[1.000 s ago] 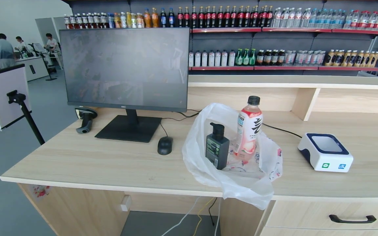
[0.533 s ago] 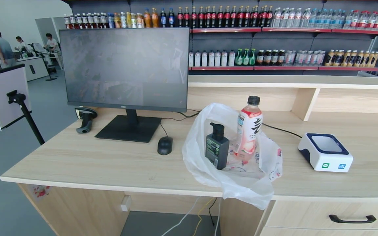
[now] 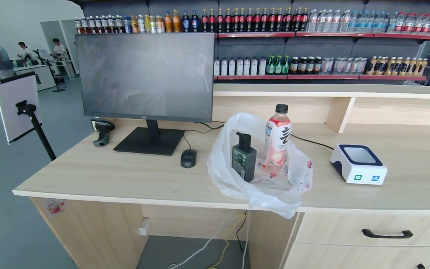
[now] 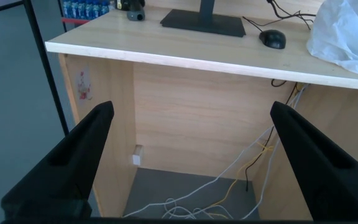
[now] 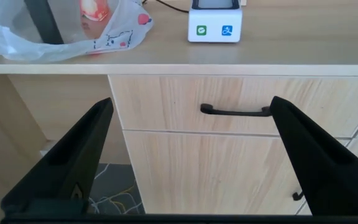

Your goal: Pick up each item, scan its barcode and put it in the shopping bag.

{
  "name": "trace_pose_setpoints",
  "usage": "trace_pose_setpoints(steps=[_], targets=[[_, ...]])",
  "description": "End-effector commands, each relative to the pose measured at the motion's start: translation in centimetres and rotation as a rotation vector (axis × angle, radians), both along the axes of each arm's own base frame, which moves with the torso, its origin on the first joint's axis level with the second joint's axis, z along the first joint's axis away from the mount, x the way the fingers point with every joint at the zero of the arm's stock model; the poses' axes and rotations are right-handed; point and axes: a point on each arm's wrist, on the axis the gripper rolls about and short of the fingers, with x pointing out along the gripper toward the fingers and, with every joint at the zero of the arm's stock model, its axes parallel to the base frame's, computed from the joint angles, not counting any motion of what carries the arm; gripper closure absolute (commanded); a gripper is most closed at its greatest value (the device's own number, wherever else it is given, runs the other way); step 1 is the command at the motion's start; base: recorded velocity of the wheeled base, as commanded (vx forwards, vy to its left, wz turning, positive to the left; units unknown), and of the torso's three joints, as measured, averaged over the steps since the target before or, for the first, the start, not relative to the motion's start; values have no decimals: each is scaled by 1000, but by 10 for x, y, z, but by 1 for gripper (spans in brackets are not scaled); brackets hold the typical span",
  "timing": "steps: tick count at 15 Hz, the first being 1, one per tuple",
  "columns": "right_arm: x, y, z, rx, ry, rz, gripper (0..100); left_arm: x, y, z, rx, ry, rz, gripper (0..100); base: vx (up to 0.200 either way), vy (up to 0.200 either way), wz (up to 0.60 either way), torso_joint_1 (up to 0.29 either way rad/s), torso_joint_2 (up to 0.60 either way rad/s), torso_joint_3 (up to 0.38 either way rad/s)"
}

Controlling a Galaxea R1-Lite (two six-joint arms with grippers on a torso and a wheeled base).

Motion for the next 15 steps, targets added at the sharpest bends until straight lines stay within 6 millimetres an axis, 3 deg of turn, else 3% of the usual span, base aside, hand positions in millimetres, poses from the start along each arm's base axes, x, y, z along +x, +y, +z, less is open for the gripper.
trace_pose_setpoints(steps=[1, 8, 15], targets=[[0, 0, 0, 3, 0, -1, 0, 0, 0, 0, 1, 0, 1, 0, -200, 0, 0, -7, -22, 7], [0, 0, 0, -14, -2, 3, 0, 0, 0, 0, 12, 0, -1, 0, -29, 0, -514, -1, -3, 1], [0, 0, 0, -14, 0, 3, 0, 0, 0, 0, 12, 2, -1, 0, 0, -200, 0, 4, 3, 2]])
